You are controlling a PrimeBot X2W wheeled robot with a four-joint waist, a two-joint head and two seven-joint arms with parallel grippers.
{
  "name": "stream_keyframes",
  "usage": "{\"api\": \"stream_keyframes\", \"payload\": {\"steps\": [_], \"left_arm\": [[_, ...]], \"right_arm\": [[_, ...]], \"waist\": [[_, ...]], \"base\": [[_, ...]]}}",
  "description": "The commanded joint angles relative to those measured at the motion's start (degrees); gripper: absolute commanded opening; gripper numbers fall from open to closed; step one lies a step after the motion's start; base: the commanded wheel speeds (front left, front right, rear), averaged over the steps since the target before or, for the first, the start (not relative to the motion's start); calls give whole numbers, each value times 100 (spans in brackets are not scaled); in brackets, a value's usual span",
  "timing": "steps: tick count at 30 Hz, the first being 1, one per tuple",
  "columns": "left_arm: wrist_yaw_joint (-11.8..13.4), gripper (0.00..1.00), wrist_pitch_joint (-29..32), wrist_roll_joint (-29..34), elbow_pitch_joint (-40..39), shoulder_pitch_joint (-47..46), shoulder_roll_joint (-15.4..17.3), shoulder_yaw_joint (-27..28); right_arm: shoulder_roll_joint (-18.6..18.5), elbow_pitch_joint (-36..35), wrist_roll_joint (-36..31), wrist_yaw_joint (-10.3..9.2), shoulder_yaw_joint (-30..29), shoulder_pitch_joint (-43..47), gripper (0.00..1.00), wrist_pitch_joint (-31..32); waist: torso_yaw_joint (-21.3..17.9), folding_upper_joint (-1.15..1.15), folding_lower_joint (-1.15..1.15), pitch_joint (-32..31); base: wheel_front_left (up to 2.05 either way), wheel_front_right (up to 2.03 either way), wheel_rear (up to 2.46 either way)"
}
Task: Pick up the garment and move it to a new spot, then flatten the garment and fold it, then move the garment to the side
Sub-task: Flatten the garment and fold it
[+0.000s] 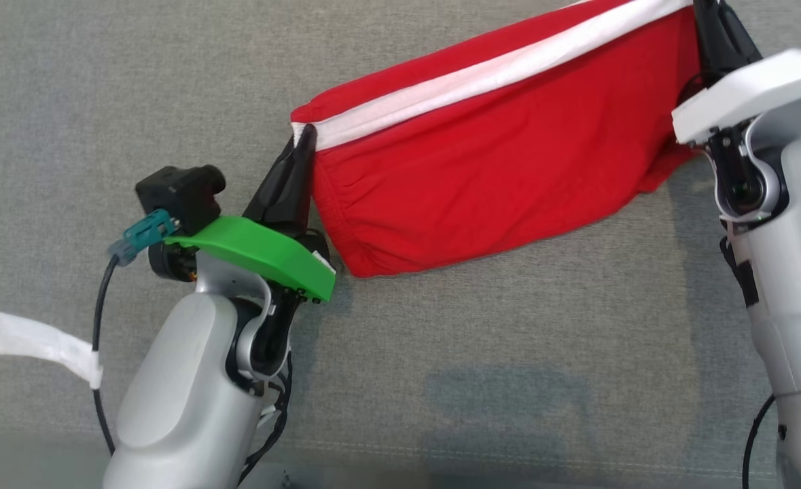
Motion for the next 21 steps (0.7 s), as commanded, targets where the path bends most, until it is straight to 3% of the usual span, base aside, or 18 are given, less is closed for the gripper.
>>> {"api": "stream_keyframes", "payload": {"steps": [1, 11, 12, 13, 14, 16, 17, 18, 21], "left_arm": [[-11, 0, -34, 3, 74, -117, -32, 0], [-49, 0, -223, -53, 1021, -555, -173, -196], [-16, 2, -232, -41, 1075, -568, -177, -207], [-2, 12, -239, -34, 1126, -582, -176, -217], [4, 22, -253, -31, 1163, -595, -175, -231], [11, 45, -276, -53, 1209, -593, -174, -231], [31, 85, -284, -2, 1220, -588, -141, -250], [44, 100, -276, 8, 1224, -560, -118, -255], [117, 100, -319, 76, 1144, -416, -42, -270]], "right_arm": [[-39, 102, -28, -8, 6, -94, 0, -31], [-74, 1195, -235, -8, 217, -670, 3, -170], [-79, 1235, -266, -8, 270, -682, 31, -185], [-89, 1268, -272, -8, 329, -689, 73, -192], [-99, 1281, -283, -8, 397, -695, 100, -197], [-149, 1279, -325, -8, 489, -695, 100, -232], [-192, 1266, -366, -8, 533, -682, 100, -252], [-207, 1224, -398, -8, 595, -662, 100, -269], [-292, 1030, -454, -8, 762, -553, 100, -215]], "waist": [[154, 46, 0, 145], [187, 46, 0, 82], [173, 46, 0, 74], [157, 46, 0, 64], [141, 46, 0, 54], [91, 46, 0, 23], [66, 46, 0, -2], [41, 46, 0, -29], [-43, 46, 0, -132]], "base": [[0, 0, 0], [0, 0, 0], [0, 0, 0], [0, 0, 0], [0, 0, 0], [0, 0, 0], [0, 0, 0], [0, 0, 0], [0, 0, 0]]}}
